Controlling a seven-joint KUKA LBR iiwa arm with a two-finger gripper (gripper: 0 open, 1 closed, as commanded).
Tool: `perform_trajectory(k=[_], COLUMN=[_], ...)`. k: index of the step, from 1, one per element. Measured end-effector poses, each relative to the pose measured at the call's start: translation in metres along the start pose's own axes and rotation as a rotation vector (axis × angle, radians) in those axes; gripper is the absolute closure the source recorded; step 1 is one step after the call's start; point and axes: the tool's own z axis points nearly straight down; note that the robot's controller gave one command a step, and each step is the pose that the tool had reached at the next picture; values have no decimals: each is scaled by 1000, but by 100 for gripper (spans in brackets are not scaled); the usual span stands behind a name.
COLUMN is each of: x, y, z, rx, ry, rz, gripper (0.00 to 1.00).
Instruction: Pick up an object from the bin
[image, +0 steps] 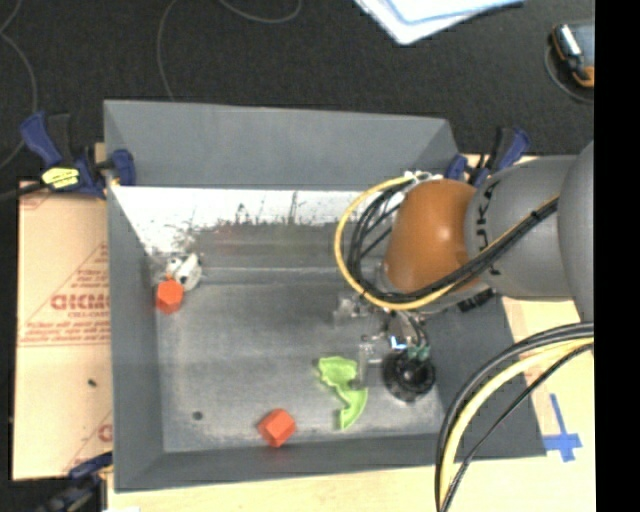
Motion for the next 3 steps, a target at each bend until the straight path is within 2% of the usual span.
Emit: perform_trajectory(k=[1,2,3], x=[32,31,37], y=[-12,-13,-16], z=[10,10,10], rx=[0,0,1], ry=[-21,-19,-23], rz=[33,63,29], gripper=[0,0,0])
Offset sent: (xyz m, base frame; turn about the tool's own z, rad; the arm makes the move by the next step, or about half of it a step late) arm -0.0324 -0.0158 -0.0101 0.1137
